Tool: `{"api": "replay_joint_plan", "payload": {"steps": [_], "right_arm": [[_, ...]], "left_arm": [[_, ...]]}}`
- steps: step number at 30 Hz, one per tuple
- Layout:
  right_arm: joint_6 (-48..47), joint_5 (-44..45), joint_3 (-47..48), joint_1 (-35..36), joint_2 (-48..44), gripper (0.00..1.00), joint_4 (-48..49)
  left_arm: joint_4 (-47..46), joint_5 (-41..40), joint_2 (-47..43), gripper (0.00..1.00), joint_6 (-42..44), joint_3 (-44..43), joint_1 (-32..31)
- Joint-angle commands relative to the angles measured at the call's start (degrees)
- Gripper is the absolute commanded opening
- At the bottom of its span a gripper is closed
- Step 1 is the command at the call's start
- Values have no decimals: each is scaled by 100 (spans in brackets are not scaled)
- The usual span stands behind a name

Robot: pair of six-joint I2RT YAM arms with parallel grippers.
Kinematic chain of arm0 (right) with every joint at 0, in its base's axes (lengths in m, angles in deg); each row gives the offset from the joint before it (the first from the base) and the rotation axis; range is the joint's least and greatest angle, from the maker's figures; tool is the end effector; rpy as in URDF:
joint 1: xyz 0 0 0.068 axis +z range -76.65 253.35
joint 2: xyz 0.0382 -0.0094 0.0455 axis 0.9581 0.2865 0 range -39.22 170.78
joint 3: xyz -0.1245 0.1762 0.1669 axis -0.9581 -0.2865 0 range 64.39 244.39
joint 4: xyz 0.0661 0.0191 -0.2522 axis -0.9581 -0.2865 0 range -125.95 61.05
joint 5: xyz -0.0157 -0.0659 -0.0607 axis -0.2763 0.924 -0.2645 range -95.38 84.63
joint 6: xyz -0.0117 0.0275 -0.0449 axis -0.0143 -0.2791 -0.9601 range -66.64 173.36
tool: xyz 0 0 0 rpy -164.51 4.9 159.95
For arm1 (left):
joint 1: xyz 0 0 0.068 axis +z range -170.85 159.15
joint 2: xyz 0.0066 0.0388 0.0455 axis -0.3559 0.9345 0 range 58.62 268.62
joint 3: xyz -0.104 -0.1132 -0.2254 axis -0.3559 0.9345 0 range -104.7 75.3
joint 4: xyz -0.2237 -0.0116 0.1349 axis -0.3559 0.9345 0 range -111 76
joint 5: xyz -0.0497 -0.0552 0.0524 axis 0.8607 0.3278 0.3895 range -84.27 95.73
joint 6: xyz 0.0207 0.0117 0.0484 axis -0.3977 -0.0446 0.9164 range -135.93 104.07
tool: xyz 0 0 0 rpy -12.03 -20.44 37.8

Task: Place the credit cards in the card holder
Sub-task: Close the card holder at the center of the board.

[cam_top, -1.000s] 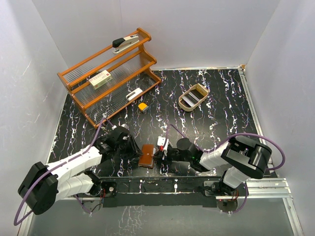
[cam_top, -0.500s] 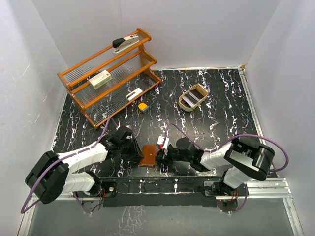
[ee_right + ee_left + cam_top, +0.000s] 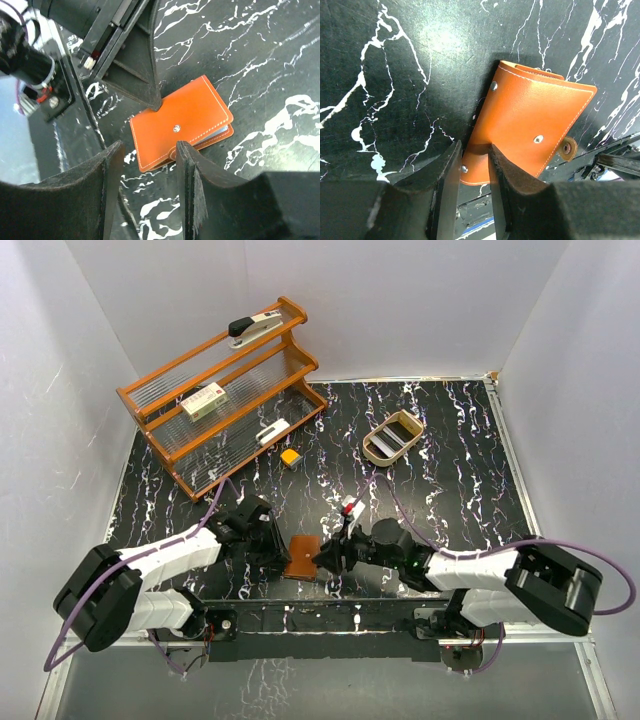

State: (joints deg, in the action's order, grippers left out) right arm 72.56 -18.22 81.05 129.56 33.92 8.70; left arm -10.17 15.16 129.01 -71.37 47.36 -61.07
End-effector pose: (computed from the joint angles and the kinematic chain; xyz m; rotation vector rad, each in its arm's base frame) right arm 0.1222 0.1969 0.1599 -0.8043 1.8848 1.0758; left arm 0.1626 -0.1451 0.1536 -0.2855 2.6989 -0.8177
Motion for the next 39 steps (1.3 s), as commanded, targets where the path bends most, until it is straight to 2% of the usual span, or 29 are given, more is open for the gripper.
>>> {"api": "replay_joint_plan", "payload": {"steps": [1,4,7,12,15,17,22,39], "right_arm": [[1758,829,15,13,-571,44,-659],[2365,1198,202,12,-705,45,-1398],[2666,1352,522,9,-650,44,-2049],[3438,1181,603,13,-426,41,-1997],[3683,1207,672,11,-285,41,-1964],[3765,1268,747,13,-181,41,-2034],[3906,1303,821,13,7,42,-2132],[3607,1079,1333,8,582,35,-2286]], "left_arm": [[423,-87,-129,27,93,-323,8],[426,-65,-98,29,95,-472,11],[314,11,7,35,120,-443,7],[-76,308,435,36,130,-191,7],[44,250,712,31,130,-235,-19],[114,148,747,28,111,-259,-35],[315,22,729,28,34,-301,-38],[-498,415,370,25,-662,239,-47]]}}
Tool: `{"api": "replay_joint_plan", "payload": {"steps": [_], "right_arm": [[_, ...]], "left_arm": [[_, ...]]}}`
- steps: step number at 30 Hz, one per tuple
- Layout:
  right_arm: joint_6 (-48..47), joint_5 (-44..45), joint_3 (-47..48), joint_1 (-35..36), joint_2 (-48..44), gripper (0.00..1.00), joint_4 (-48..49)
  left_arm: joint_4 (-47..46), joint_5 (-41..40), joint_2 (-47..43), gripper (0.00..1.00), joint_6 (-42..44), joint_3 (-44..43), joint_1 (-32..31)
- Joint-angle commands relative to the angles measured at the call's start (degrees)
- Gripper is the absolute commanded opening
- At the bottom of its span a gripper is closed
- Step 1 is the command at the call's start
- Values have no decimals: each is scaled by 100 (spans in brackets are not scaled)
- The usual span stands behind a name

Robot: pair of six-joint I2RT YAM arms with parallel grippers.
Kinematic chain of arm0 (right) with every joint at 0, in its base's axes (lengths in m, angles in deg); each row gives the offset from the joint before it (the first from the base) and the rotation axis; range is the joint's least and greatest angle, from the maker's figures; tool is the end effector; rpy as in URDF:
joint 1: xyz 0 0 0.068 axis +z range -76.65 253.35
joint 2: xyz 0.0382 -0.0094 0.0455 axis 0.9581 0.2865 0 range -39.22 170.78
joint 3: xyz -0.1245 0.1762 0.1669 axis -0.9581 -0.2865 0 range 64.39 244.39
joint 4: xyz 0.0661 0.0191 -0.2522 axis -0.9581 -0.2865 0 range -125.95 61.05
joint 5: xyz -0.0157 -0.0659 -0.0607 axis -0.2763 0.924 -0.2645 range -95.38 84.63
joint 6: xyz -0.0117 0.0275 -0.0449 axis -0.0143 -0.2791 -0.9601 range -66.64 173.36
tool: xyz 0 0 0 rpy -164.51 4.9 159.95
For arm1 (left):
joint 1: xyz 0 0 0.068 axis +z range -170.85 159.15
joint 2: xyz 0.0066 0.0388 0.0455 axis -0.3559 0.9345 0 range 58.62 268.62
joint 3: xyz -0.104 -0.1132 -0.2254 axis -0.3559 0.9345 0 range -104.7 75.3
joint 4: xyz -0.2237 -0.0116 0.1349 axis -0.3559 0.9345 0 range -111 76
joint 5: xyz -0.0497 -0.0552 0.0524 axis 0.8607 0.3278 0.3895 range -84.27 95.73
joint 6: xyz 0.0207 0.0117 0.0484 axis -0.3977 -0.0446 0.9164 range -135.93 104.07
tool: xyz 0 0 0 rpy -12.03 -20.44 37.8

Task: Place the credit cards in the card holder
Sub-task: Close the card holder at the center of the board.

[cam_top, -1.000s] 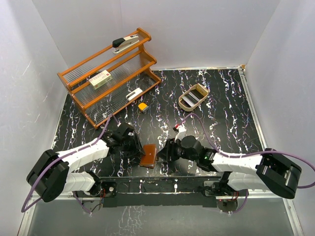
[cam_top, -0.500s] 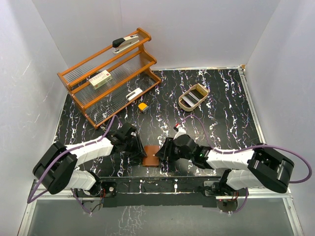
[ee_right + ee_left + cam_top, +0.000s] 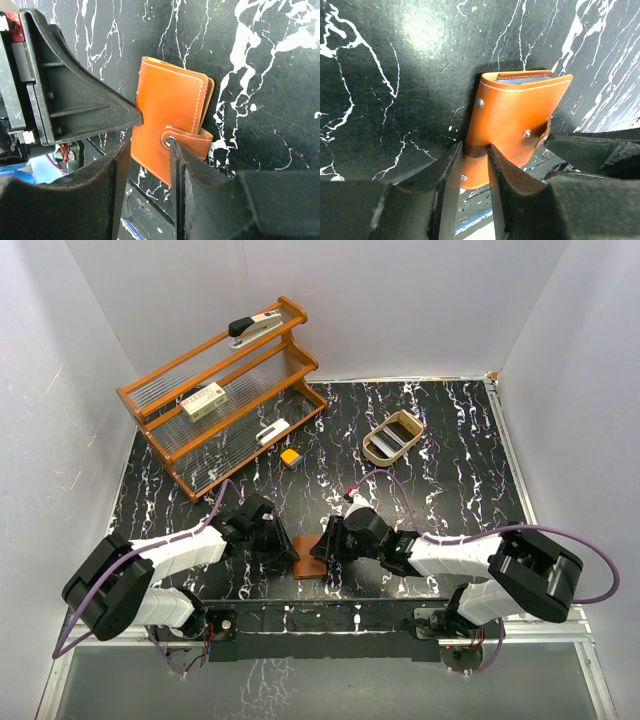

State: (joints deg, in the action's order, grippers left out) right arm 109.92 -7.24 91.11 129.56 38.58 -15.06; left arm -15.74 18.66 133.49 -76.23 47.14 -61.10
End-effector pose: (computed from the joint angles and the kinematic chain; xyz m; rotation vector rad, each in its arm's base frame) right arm 0.1392 0.2101 0.1523 -0.0123 2.4587 1.0387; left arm 0.1702 -0.1545 0.1455 -0.3710 2.7140 -0.9239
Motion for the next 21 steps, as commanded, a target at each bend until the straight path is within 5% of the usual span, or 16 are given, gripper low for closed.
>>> {"api": "replay_joint_plan", "payload": {"steps": [1,13,21], "right_arm": [[-147,-22,335,13,152,35,65],[-278,-87,508,13,383,32,-272],[-736,401,1240,13,-198,32,-1986]], "left_arm": [[-39,102,-104,25,-210,305,-44],[-13,101,-339,26,-274,280,-42],[702,-247,-627,25,-119,-203,-43]]}}
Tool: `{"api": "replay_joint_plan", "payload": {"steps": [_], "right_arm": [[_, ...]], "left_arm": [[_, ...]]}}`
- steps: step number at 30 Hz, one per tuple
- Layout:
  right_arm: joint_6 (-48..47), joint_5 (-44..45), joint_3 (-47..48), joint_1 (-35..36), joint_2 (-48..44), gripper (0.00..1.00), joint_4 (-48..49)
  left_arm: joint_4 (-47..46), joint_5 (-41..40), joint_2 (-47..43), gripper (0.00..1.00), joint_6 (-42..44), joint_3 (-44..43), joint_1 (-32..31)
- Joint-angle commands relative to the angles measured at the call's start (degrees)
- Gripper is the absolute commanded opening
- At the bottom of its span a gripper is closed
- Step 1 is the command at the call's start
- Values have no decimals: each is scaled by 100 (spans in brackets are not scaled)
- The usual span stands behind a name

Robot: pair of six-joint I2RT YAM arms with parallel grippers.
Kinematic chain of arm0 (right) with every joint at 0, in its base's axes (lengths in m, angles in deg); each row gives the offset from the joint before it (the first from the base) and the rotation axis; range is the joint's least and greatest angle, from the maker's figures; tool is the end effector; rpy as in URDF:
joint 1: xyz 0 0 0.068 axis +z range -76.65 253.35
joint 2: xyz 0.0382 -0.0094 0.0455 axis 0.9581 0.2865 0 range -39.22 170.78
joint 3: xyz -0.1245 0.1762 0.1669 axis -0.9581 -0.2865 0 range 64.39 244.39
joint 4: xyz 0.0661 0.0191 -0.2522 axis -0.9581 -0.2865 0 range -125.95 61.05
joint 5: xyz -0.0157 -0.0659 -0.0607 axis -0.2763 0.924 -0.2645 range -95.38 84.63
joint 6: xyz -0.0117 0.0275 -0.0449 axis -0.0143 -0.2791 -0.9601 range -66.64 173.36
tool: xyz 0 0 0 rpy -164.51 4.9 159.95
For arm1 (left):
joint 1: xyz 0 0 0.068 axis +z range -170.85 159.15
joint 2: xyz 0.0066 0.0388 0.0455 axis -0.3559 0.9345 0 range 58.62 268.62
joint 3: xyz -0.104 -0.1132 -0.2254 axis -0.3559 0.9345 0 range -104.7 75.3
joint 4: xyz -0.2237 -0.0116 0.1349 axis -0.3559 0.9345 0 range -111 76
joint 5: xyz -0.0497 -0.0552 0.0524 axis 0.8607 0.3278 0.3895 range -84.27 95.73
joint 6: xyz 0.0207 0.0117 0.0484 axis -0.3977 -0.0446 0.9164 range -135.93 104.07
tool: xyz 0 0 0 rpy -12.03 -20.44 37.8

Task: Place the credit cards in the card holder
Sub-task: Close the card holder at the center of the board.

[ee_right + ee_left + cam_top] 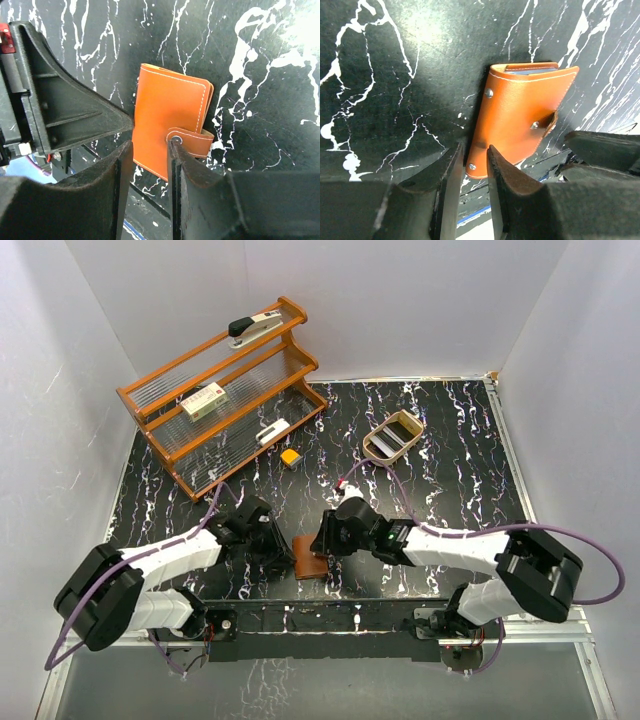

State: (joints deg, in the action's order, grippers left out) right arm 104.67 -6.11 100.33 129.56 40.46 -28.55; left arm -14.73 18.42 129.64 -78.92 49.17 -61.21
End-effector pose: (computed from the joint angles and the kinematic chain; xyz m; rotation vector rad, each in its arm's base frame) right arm 0.1503 0.2253 0.1719 -0.1149 2.5244 0.8886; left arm 0.1612 -0.1473 0.1480 -0.4311 2.7019 -0.9448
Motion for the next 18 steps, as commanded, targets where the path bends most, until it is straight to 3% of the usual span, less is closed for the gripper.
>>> {"api": "replay_joint_plan", "payload": {"steps": [1,4,9,14,18], "right_arm": [[-212,277,337,11,-380,32,-689],[-214,387,376,13,-369,30,-824],[-130,530,250,13,-441,29,-609],[-190,489,351,13,-199,29,-588],[-187,466,350,13,6,28,-513]], "left_arm": [[641,-237,-264,25,178,-482,-32],[565,-196,-287,26,203,-663,-28],[-39,165,35,15,402,-744,-23],[-338,436,680,14,570,-785,-29],[-517,339,711,12,527,-532,-32]]}}
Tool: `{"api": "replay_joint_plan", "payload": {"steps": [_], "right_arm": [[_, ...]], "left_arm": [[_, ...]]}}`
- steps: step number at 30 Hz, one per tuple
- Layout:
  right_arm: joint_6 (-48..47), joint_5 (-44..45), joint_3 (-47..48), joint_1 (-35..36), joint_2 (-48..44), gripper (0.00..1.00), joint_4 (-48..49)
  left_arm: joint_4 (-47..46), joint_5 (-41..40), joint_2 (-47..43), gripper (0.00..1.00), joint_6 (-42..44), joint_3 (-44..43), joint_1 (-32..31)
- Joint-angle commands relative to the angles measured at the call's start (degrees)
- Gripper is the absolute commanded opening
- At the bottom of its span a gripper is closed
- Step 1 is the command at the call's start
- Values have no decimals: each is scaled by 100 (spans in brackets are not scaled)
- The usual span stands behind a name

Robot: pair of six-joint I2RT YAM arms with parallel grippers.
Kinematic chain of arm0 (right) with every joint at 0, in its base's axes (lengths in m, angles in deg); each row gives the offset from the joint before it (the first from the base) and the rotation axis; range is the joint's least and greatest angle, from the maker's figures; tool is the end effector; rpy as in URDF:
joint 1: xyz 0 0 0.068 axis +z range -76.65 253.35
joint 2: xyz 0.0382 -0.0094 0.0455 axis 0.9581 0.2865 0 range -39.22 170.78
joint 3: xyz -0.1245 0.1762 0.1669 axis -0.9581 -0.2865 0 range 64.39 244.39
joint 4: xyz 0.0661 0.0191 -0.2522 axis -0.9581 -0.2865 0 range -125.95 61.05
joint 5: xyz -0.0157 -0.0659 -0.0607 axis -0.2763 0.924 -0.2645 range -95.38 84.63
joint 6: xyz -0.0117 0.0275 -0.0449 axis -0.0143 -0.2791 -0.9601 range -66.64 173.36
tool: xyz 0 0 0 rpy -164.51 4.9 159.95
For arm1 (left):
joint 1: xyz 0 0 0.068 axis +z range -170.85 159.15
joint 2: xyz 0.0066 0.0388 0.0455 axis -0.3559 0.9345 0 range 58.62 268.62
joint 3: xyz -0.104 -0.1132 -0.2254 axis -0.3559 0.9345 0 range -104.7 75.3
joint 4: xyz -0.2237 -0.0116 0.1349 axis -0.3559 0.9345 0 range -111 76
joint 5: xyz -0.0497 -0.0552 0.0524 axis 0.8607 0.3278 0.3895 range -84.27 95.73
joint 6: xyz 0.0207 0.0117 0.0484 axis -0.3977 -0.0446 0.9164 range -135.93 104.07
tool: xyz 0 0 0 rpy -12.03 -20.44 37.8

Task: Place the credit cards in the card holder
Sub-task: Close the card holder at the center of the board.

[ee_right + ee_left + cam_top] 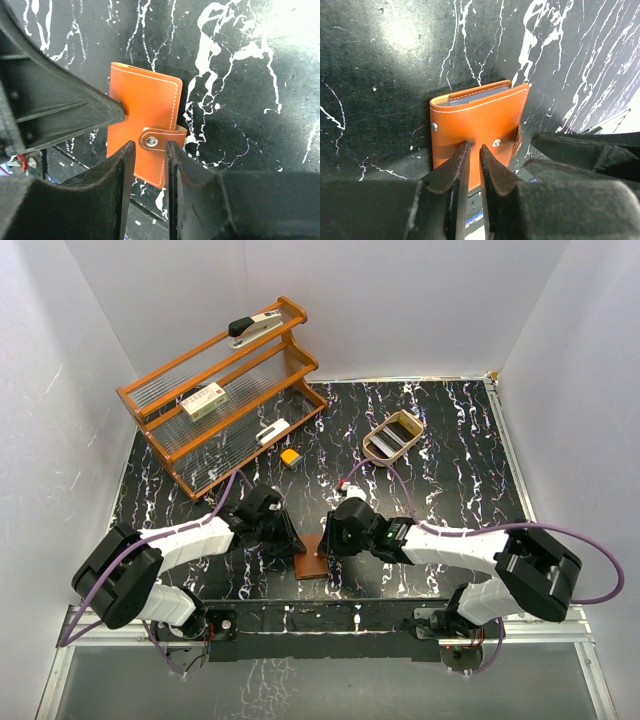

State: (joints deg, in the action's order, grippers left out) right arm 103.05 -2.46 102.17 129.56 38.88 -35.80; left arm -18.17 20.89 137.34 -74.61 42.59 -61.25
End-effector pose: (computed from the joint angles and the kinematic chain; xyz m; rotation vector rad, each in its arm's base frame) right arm 0.1492 0.2197 0.1786 -0.1195 2.5460 0.7587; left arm 0.1866 -0.1710 0.1562 -0.2947 2.6801 -1.0020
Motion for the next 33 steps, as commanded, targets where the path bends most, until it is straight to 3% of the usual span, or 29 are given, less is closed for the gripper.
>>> {"api": "replay_joint_plan", "payload": {"steps": [1,11,33], "right_arm": [[-14,64,153,13,202,27,260],[-56,-322,177,7,501,24,562],[-252,-526,443,13,771,21,227]], "left_arm": [[-155,46,-58,12,108,159,-28],[-244,-36,-85,12,41,475,-25],[-321,12,-129,13,-115,582,-26]]}}
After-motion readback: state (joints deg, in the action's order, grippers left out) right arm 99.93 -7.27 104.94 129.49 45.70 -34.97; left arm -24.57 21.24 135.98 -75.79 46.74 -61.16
